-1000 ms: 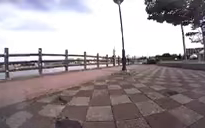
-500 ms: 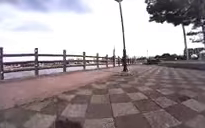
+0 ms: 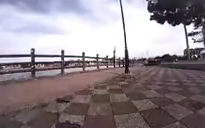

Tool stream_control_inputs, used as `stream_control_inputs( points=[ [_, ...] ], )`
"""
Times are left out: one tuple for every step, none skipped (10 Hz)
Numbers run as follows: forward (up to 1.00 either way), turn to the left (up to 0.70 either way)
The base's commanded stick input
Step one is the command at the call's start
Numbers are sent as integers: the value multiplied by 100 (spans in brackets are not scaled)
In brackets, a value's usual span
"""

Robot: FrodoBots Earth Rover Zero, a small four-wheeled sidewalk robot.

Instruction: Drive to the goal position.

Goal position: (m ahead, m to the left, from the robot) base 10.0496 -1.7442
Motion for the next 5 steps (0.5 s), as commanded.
stream_control_inputs(
  points=[
    [70,2],
    [70,2],
    [70,2],
    [70,2],
    [70,2]
  ],
)
